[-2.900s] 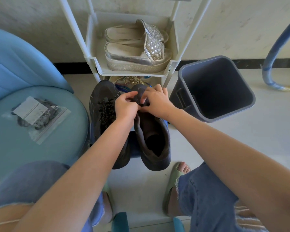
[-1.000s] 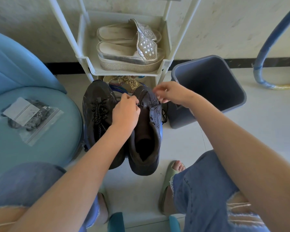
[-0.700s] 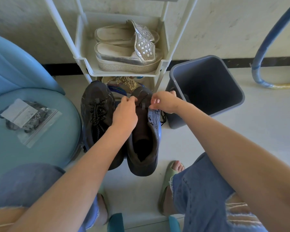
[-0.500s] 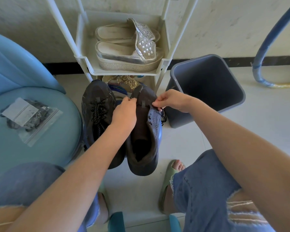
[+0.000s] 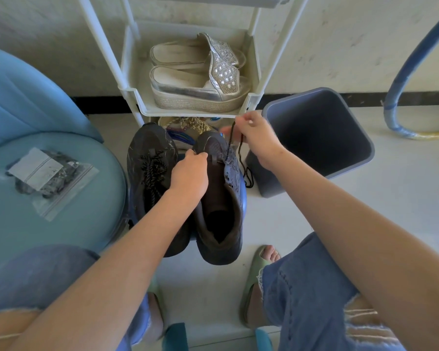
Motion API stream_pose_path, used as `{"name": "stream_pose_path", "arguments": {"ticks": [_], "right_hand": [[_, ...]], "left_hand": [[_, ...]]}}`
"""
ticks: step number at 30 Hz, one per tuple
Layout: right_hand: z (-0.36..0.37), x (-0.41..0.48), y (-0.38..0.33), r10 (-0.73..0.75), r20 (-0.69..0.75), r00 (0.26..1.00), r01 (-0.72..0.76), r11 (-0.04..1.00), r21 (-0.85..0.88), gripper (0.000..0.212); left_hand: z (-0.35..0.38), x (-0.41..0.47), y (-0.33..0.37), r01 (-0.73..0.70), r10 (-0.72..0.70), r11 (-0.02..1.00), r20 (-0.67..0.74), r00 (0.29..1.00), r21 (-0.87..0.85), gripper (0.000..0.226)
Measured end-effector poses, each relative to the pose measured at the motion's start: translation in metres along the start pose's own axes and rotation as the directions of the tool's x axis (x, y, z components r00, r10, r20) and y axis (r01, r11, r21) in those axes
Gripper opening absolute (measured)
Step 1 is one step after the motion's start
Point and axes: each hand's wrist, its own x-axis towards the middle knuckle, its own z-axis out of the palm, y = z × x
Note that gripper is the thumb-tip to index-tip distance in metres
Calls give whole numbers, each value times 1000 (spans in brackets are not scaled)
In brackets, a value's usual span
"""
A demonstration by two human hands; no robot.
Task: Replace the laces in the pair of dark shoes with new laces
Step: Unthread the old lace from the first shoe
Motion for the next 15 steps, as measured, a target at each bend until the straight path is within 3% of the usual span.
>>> {"name": "stream_pose_path", "arguments": {"ticks": [2, 4, 6, 7, 9, 11, 13, 15], "right_hand": [[4, -2, -1, 14, 62, 998, -18, 997, 68, 11], [-1, 2, -9, 5, -151, 988, 18, 988, 151, 12], [-20, 7, -18, -103, -423, 900, 124, 992, 22, 7], [-30, 8, -22, -141, -462, 875, 152, 988, -14, 7], [-36, 3, -26, -101, -373, 922, 156, 980, 120, 11], [-23, -7, -35, -66, -143, 988, 120, 904, 410, 15], [-1, -16, -52, -153, 79, 985, 64, 752, 656, 26], [13, -21, -71, -251, 181, 951, 16, 624, 781, 31]], "left_hand": [[1, -1, -1, -15, 16, 1000, -13, 1000, 25, 64], [1, -2, -1, -24, 24, 997, -3, 1000, 76, 68], [1, -3, 1, -12, 10, 992, 19, 1000, 125, 70], [2, -4, 2, 8, -12, 991, 28, 1000, 130, 69], [1, -3, 4, 56, -59, 996, 45, 997, 71, 60], [-4, -1, 7, 35, -34, 999, 28, 999, -7, 56], [-12, 3, 12, -95, 94, 992, -11, 995, -79, 63], [-20, 0, 20, -227, 248, 911, 17, 969, -344, 51]]}}
